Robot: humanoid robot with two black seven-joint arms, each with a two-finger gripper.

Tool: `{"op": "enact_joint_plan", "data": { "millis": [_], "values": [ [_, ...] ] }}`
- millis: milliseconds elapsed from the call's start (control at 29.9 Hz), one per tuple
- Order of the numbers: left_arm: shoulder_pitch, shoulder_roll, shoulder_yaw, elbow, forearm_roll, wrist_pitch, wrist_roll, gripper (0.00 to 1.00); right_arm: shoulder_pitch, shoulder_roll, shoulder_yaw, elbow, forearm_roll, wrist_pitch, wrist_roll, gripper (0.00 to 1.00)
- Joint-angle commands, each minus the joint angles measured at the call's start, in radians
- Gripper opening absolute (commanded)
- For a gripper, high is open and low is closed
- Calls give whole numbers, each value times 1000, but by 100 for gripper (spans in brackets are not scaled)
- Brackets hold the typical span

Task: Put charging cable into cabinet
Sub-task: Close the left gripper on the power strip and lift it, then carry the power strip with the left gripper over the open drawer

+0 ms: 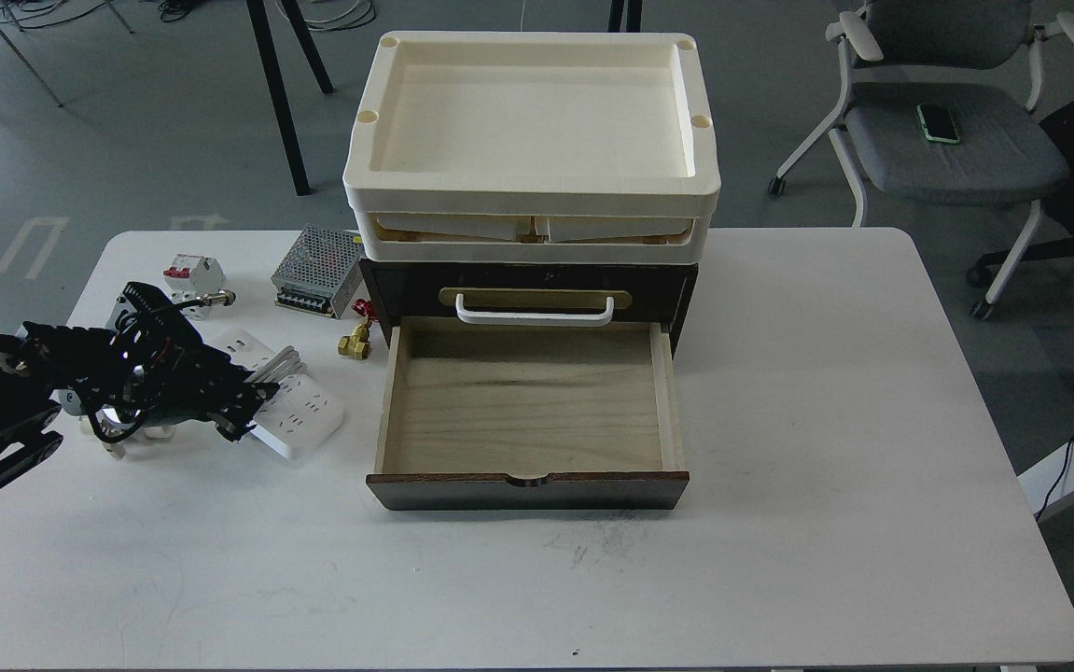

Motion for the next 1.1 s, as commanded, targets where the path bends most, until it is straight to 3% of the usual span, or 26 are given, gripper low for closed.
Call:
{"op": "enact_joint_plan", "data": {
  "millis": [0,301,635,903,1070],
  "values": [
    [-9,6,-2,0,-1,4,0,0,-8,-10,15,0,0,0,1,100],
    [-89,23,-2,-9,-6,-7,0,0,-37,-26,50,3,8,0,2,100],
    [-164,204,-20,-97,-76,-36,0,0,-51,-29,77,6,15,0,2,100],
    [-210,440,-53,-357,-209,-85,0,0,-54,-27,78,4,28,0,11,100],
    [-210,552,-76,-448,-231,-115,0,0,-64,-29,83,-2,28,0,24,100]
  ]
}}
